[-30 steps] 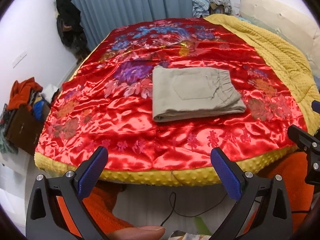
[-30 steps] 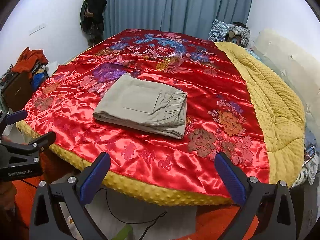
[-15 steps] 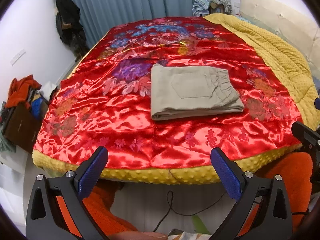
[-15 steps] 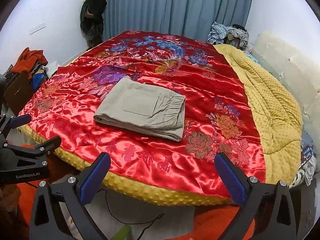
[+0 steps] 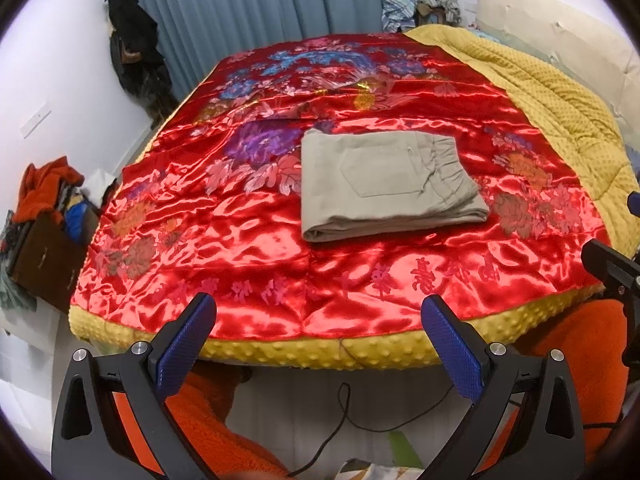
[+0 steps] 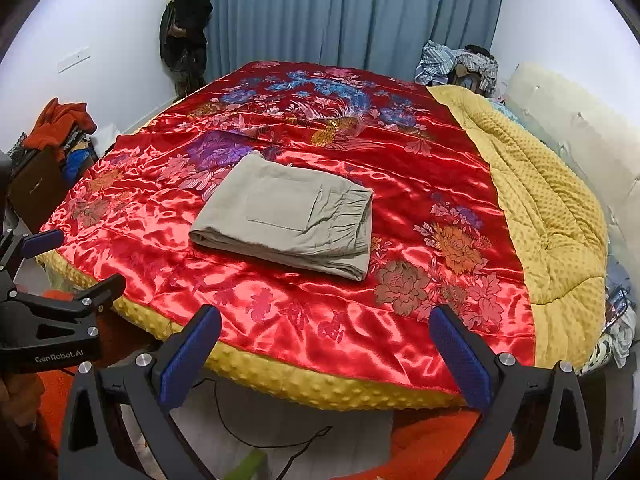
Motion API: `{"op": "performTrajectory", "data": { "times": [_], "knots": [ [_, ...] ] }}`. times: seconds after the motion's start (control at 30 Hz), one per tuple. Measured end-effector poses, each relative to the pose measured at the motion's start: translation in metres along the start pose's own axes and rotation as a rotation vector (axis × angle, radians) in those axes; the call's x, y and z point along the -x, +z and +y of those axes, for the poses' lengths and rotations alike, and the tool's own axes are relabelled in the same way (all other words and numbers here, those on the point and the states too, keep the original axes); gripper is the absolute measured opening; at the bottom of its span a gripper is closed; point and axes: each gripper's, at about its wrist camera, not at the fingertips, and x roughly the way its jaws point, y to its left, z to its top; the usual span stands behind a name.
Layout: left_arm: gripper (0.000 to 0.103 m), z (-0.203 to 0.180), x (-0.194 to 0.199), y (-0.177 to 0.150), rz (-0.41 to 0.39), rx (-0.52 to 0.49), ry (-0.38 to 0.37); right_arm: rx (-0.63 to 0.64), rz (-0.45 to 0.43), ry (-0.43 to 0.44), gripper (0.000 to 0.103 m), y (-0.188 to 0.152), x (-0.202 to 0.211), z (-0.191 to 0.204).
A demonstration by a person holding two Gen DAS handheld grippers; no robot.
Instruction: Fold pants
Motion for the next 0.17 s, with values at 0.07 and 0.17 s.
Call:
{"op": "performTrajectory", "data": {
  "times": [0.07, 0.17],
  "knots": [
    [0.102, 0.0005, -0.0003, 0.0000, -0.001, 0.006, -0.005, -0.004, 0.001, 0.003, 0.102, 0.0003, 0.0003, 0.0009],
    [0.102, 0.0013, 0.0004, 0.0000, -0.009, 0.012, -0.005, -0.008, -0.003, 0.008, 0.102, 0.0013, 0.0010, 0.0019]
  ]
}}
